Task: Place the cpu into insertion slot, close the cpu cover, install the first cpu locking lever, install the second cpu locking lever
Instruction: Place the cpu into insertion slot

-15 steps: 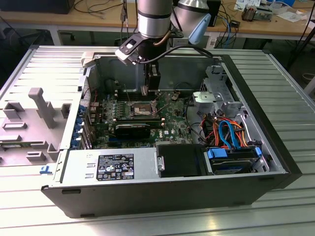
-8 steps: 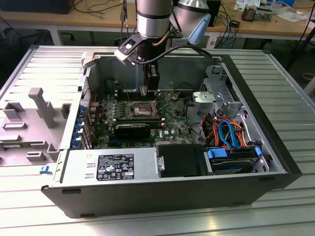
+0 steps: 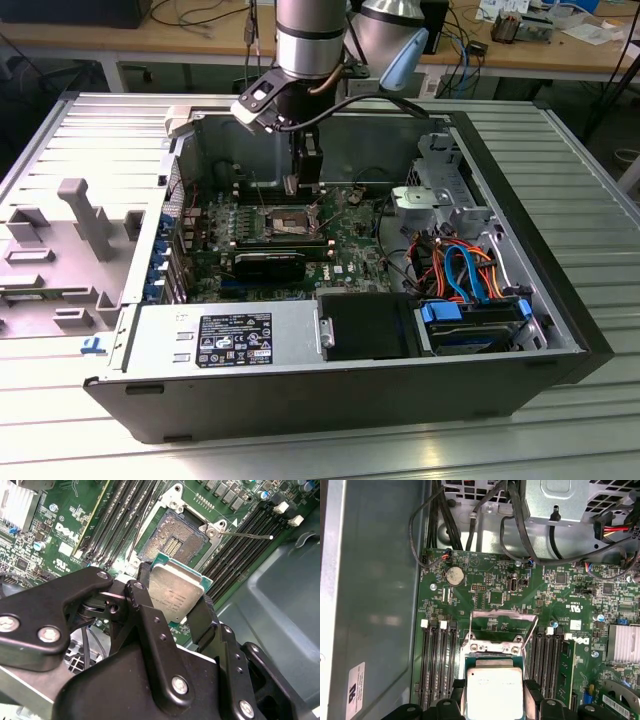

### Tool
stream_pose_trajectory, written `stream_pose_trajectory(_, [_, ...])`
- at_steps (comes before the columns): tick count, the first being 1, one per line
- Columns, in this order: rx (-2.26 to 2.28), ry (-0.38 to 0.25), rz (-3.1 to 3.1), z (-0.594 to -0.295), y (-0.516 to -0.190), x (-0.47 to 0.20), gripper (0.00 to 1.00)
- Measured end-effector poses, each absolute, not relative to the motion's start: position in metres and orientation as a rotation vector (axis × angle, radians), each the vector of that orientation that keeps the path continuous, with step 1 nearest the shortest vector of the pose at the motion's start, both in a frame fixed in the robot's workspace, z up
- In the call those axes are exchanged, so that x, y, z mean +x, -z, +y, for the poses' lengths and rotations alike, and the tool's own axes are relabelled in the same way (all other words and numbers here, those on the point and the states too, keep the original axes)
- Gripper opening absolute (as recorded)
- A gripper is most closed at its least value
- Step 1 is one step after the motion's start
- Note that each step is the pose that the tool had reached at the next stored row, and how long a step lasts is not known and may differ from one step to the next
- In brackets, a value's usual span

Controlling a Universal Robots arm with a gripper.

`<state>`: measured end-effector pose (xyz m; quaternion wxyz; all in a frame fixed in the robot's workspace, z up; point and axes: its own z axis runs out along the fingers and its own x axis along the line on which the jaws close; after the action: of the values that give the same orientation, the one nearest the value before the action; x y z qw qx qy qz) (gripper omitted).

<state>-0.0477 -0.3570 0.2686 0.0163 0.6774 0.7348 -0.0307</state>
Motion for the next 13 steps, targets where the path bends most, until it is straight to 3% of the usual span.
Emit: stream_pose_trajectory(13, [2.106, 0.096, 2.285, -0.3570, -0.2676, -0.0502, 0.54])
